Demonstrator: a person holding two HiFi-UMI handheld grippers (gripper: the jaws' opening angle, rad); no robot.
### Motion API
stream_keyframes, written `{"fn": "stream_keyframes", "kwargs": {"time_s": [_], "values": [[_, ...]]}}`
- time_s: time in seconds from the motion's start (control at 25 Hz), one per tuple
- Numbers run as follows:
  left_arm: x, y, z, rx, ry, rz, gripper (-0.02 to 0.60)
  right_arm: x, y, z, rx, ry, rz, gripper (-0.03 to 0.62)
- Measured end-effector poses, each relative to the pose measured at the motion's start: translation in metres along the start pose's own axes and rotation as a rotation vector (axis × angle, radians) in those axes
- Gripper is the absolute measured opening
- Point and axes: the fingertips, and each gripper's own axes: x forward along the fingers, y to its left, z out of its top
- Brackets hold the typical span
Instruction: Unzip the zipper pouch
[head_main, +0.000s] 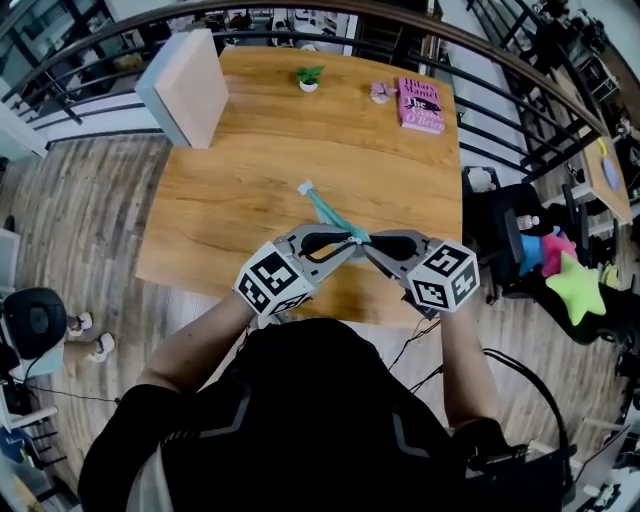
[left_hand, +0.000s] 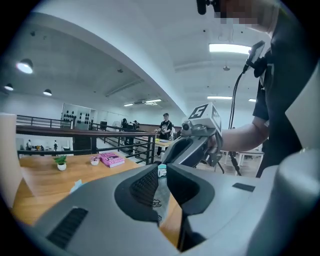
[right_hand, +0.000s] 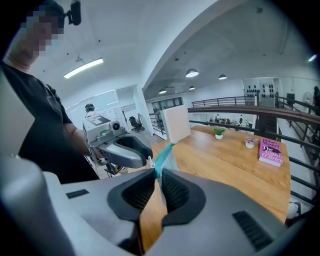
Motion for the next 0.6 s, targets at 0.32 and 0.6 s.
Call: {"fn": "stream_keyframes", "kwargs": {"time_s": [0.32, 0.6], "values": [[0.005, -0.001, -0.005, 0.029, 0.024, 0.013, 0.061, 0.002, 0.0, 0.004, -0.04, -0.006, 0.012, 0.052], [0.003, 0.005, -0.006, 0.008, 0.025, 0.018, 0.037, 0.005, -0.001, 0.007, -0.068, 0.022, 0.006, 0.052]]}}
